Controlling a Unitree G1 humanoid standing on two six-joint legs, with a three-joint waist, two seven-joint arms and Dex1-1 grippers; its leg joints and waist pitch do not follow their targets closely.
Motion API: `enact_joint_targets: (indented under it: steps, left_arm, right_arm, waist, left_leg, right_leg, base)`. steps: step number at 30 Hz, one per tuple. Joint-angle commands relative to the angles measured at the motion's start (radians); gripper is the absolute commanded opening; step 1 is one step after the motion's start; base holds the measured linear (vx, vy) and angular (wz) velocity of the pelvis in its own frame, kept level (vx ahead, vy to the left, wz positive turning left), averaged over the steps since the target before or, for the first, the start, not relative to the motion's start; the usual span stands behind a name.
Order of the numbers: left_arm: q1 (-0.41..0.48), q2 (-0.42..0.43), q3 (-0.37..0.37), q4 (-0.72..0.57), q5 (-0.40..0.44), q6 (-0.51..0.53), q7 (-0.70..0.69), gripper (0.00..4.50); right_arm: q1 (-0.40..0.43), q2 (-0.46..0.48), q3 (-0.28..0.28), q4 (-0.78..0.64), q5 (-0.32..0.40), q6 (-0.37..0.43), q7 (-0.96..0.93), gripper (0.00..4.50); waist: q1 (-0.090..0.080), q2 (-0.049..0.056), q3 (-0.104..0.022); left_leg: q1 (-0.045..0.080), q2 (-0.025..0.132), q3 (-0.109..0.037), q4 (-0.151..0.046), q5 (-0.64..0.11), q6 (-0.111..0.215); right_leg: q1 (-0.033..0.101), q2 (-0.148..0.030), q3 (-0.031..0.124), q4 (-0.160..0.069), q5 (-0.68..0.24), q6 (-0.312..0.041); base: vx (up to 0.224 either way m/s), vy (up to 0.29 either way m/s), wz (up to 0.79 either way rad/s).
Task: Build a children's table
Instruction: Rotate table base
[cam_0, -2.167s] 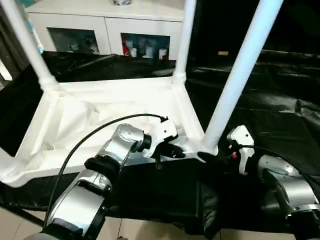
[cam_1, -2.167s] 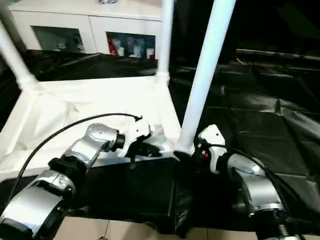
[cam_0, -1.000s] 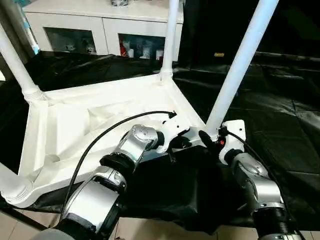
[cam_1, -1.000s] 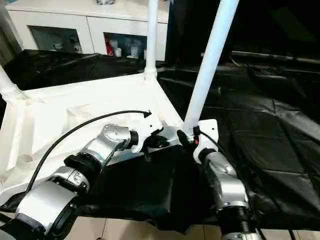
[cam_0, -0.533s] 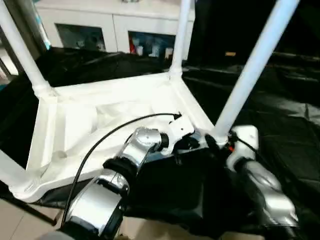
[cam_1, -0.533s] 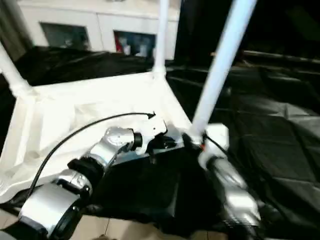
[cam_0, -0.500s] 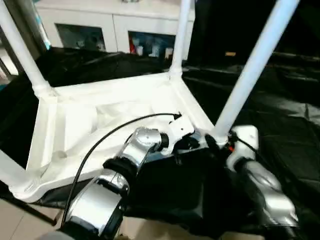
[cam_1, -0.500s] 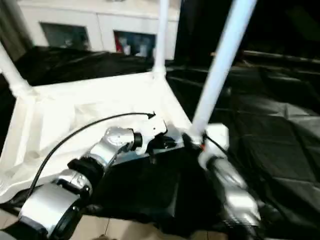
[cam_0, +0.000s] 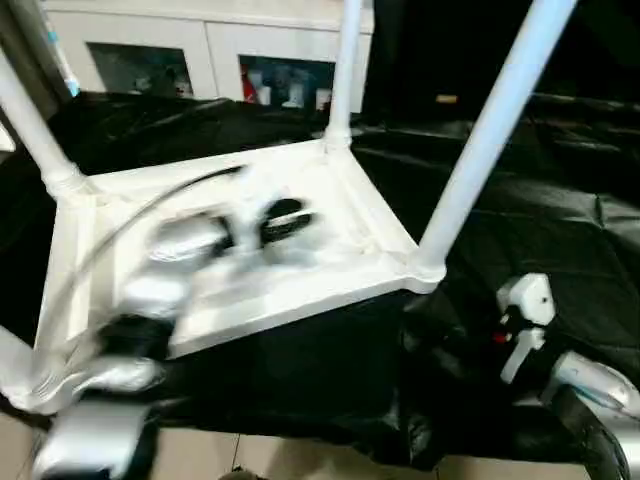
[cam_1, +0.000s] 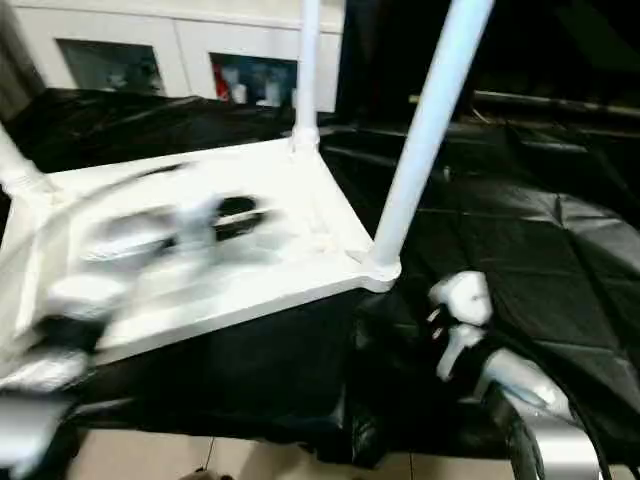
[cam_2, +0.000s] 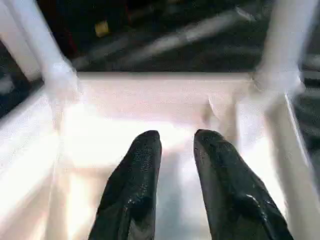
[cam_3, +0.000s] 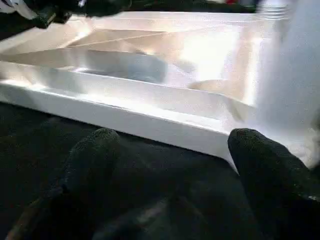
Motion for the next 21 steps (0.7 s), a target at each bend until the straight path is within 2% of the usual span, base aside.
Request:
enact_joint_targets:
  steps: [1,2,3,4,5,6,7,8,9,10,11,12,13,14,15,16,17,18,19,20,21]
  left_arm:
    - [0.055,0.041,0.004,-0.139,-0.035,0.112,-0.065,1.7]
    - [0.079,0.061,0.008,-0.177,-0.044,0.142,-0.071,1.79]
    - [0.105,0.083,0.018,-0.218,-0.072,0.187,-0.089,1.79]
    - [0.142,0.109,0.037,-0.274,-0.118,0.248,-0.112,1.9]
    - [0.176,0.133,0.05,-0.33,-0.169,0.31,-0.13,2.02]
    - [0.211,0.158,0.058,-0.379,-0.214,0.36,-0.152,2.11]
    - [0.247,0.184,0.063,-0.432,-0.252,0.405,-0.163,2.11]
    - [0.247,0.184,0.063,-0.432,-0.252,0.405,-0.163,2.31]
    - [0.292,0.211,0.074,-0.482,-0.291,0.462,-0.172,2.44]
    - [0.342,0.24,0.086,-0.528,-0.309,0.507,-0.186,2.44]
    - [0.378,0.26,0.098,-0.556,-0.314,0.539,-0.195,2.51]
    - [0.378,0.26,0.098,-0.556,-0.314,0.539,-0.195,2.61]
    - [0.43,0.285,0.127,-0.586,-0.315,0.584,-0.208,2.74]
    - [0.435,0.29,0.129,-0.59,-0.315,0.589,-0.209,2.84]
    - [0.471,0.316,0.149,-0.612,-0.329,0.635,-0.212,2.84]
    - [0.49,0.332,0.163,-0.622,-0.347,0.661,-0.215,2.9]
    - [0.504,0.344,0.169,-0.631,-0.355,0.667,-0.212,2.96]
    - [0.517,0.357,0.174,-0.639,-0.361,0.67,-0.209,3.06]
    - [0.523,0.365,0.22,-0.634,-0.379,0.666,-0.17,3.24]
    - [0.523,0.365,0.22,-0.634,-0.379,0.666,-0.17,3.24]
    - [0.531,0.382,0.234,-0.622,-0.375,0.667,-0.164,3.27]
  right_arm:
    - [-0.034,0.001,0.027,-0.011,0.002,0.018,0.01,3.86]
    - [-0.046,0.005,0.033,-0.004,-0.002,0.019,0.007,3.86]
    - [-0.063,0.012,0.043,0.013,-0.01,0.016,0.004,3.86]
    - [-0.091,0.027,0.053,0.044,-0.029,0.005,-0.011,3.86]
    - [-0.114,0.04,0.061,0.066,-0.037,0.003,-0.019,3.86]
    - [-0.136,0.054,0.071,0.091,-0.05,-0.003,-0.031,3.86]
    - [-0.157,0.066,0.08,0.117,-0.071,-0.017,-0.052,3.86]
    - [-0.157,0.066,0.08,0.117,-0.071,-0.017,-0.052,3.86]
    - [-0.191,0.093,0.08,0.166,-0.086,-0.026,-0.091,3.86]
    - [-0.23,0.12,0.083,0.228,-0.113,-0.048,-0.133,3.86]
    - [-0.262,0.141,0.086,0.281,-0.138,-0.071,-0.164,3.86]
    - [-0.262,0.141,0.086,0.281,-0.138,-0.071,-0.164,3.86]
    - [-0.304,0.167,0.086,0.355,-0.141,-0.093,-0.194,3.86]
    - [-0.309,0.17,0.086,0.364,-0.143,-0.096,-0.198,3.86]
    - [-0.344,0.189,0.082,0.428,-0.157,-0.118,-0.227,3.86]
    - [-0.367,0.199,0.073,0.466,-0.164,-0.125,-0.253,3.86]
    - [-0.381,0.204,0.067,0.49,-0.172,-0.134,-0.276,3.86]
    - [-0.394,0.208,0.06,0.512,-0.18,-0.145,-0.299,3.86]
    - [-0.444,0.225,0.021,0.582,-0.173,-0.164,-0.348,3.86]
    - [-0.444,0.225,0.021,0.582,-0.173,-0.164,-0.348,3.86]
    - [-0.484,0.235,-0.011,0.637,-0.166,-0.183,-0.388,3.86]
  waist:
    - [-0.001,0.003,-0.054]
    - [-0.001,0.005,-0.056]
    - [-0.002,0.005,-0.052]
    - [-0.001,0.0,-0.053]
    - [-0.002,-0.003,-0.05]
    - [0.0,0.002,-0.046]
    - [-0.002,0.004,-0.044]
    - [-0.002,0.005,-0.045]
    - [-0.001,-0.001,-0.041]
    - [-0.007,0.005,-0.041]
    - [-0.009,0.003,-0.041]
    - [-0.01,0.0,-0.041]
    - [-0.014,0.002,-0.04]
    - [-0.017,0.006,-0.042]
    - [-0.017,-0.004,-0.043]
    - [-0.025,0.002,-0.043]
    - [-0.027,-0.001,-0.043]
    - [-0.027,0.003,-0.044]
    - [-0.026,0.001,-0.045]
    - [-0.029,0.001,-0.045]
    - [-0.026,0.003,-0.045]
  left_leg:
    - [0.017,0.069,-0.028,-0.061,-0.12,0.089]
    - [0.02,0.071,-0.029,-0.061,-0.124,0.08]
    - [0.018,0.069,-0.027,-0.063,-0.138,0.071]
    - [0.019,0.069,-0.029,-0.063,-0.146,0.052]
    - [0.012,0.065,-0.027,-0.067,-0.15,0.052]
    - [0.018,0.065,-0.027,-0.067,-0.176,0.034]
    - [0.019,0.064,-0.027,-0.07,-0.197,0.019]
    - [0.021,0.066,-0.028,-0.07,-0.213,0.006]
    - [0.028,0.064,-0.024,-0.071,-0.247,-0.004]
    - [0.02,0.062,-0.031,-0.076,-0.258,-0.021]
    - [0.019,0.061,-0.031,-0.079,-0.265,-0.025]
    - [0.024,0.061,-0.029,-0.077,-0.269,-0.031]
    - [0.023,0.059,-0.029,-0.077,-0.275,-0.034]
    - [0.026,0.059,-0.03,-0.076,-0.276,-0.038]
    - [0.024,0.057,-0.029,-0.075,-0.265,-0.033]
    - [0.019,0.056,-0.032,-0.077,-0.251,-0.034]
    - [0.019,0.056,-0.031,-0.077,-0.248,-0.033]
    - [0.024,0.056,-0.03,-0.074,-0.241,-0.034]
    - [0.025,0.055,-0.028,-0.073,-0.232,-0.034]
    - [0.023,0.054,-0.028,-0.073,-0.232,-0.034]
    - [0.027,0.055,-0.028,-0.072,-0.233,-0.034]
  right_leg:
    - [0.045,-0.068,0.051,-0.054,-0.028,-0.259]
    - [0.046,-0.069,0.051,-0.052,-0.032,-0.26]
    - [0.043,-0.067,0.053,-0.055,-0.055,-0.255]
    - [0.044,-0.073,0.053,-0.048,-0.072,-0.263]
    - [0.045,-0.07,0.054,-0.055,-0.094,-0.255]
    - [0.039,-0.07,0.055,-0.059,-0.135,-0.25]
    - [0.037,-0.067,0.055,-0.061,-0.165,-0.244]
    - [0.035,-0.067,0.055,-0.059,-0.18,-0.241]
    - [0.029,-0.063,0.058,-0.068,-0.224,-0.221]
    - [0.032,-0.068,0.058,-0.061,-0.245,-0.221]
    - [0.033,-0.065,0.056,-0.066,-0.268,-0.21]
    - [0.029,-0.064,0.058,-0.068,-0.275,-0.202]
    - [0.03,-0.062,0.059,-0.069,-0.285,-0.191]
    - [0.026,-0.064,0.06,-0.068,-0.275,-0.194]
    - [0.03,-0.06,0.06,-0.069,-0.272,-0.181]
    - [0.032,-0.062,0.06,-0.062,-0.248,-0.196]
    - [0.033,-0.06,0.059,-0.064,-0.249,-0.193]
    - [0.029,-0.057,0.059,-0.062,-0.229,-0.197]
    - [0.029,-0.056,0.059,-0.058,-0.203,-0.203]
    - [0.03,-0.056,0.059,-0.056,-0.193,-0.21]
    - [0.029,-0.054,0.059,-0.057,-0.181,-0.21]
  base:
    - [0.0,0.0,0.0]
    - [0.0,0.0,0.0]
    - [0.0,0.0,0.0]
    - [0.0,0.0,0.0]
    - [0.0,0.0,0.0]
    - [0.0,0.0,0.0]
    - [0.0,0.0,0.0]
    - [0.0,0.0,0.0]
    - [0.0,0.0,0.0]
    - [0.0,0.0,0.0]
    - [0.0,0.0,0.0]
    - [0.0,0.0,0.0]
    - [0.0,0.0,0.0]
    - [0.0,0.0,0.0]
    - [0.0,0.0,0.0]
    - [0.0,0.0,0.0]
    - [0.0,0.0,0.0]
    - [0.0,0.0,0.0]
    - [0.0,0.0,0.0]
    - [0.0,0.0,0.0]
    - [0.0,0.0,0.0]
